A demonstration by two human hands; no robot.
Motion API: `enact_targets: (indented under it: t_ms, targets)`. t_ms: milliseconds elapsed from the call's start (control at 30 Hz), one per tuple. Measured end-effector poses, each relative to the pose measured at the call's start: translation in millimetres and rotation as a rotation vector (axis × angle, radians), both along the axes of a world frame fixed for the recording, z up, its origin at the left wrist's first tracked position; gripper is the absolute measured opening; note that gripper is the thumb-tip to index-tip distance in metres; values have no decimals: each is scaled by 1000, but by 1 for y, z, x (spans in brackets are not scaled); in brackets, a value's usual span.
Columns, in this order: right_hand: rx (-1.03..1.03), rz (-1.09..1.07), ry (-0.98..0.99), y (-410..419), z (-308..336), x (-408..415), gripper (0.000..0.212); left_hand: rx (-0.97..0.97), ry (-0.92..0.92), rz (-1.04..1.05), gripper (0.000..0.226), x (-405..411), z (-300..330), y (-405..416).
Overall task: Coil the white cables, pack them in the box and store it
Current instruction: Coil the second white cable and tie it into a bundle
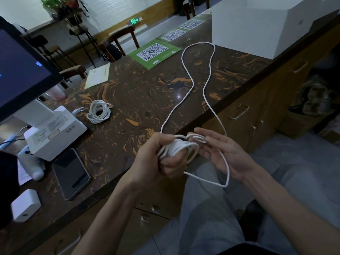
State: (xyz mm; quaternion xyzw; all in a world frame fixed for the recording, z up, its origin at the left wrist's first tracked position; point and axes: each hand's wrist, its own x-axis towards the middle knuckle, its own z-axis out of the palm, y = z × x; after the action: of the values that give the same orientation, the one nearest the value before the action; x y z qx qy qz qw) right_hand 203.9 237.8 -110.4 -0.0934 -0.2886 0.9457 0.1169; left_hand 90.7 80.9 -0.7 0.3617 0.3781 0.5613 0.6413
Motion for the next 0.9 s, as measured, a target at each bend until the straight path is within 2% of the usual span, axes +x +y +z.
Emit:
enact_targets:
  t_ms: [67,200,300,433,500,567,667,767,833,900]
  targets:
    - [100,-26,-34,4,3,1,39,-24,-1,-118,36,2,2,-3]
    - [449,35,-112,15,15,6,46,-65,26,-313,35,6,3,-5]
    - [661,47,-130,22,21,6,43,-60,50,-302,37,4,6,-7]
    - [1175,-42,-229,23,24,5,36,-33,78,-252,37,-2,9,-8]
    - [1284,-66,-228,19,27,4,33,1,48,-256,39,-2,10,-7]
    - [1247,-59,-207,11,30,3,29,64,-45,-215,42,-1,12,-4]
    - [1168,21,-203,-5,29,-1,24,163,-162,14,39,4,17,3]
    - [1025,82,-224,-15,23,-4,18,243,-107,297,41,5,20,14]
    - [903,159,-223,-19,21,-5,20,251,118,475,44,2,19,21]
    - [879,235,-226,-21,22,-3,21,228,604,633,46,-1,18,26]
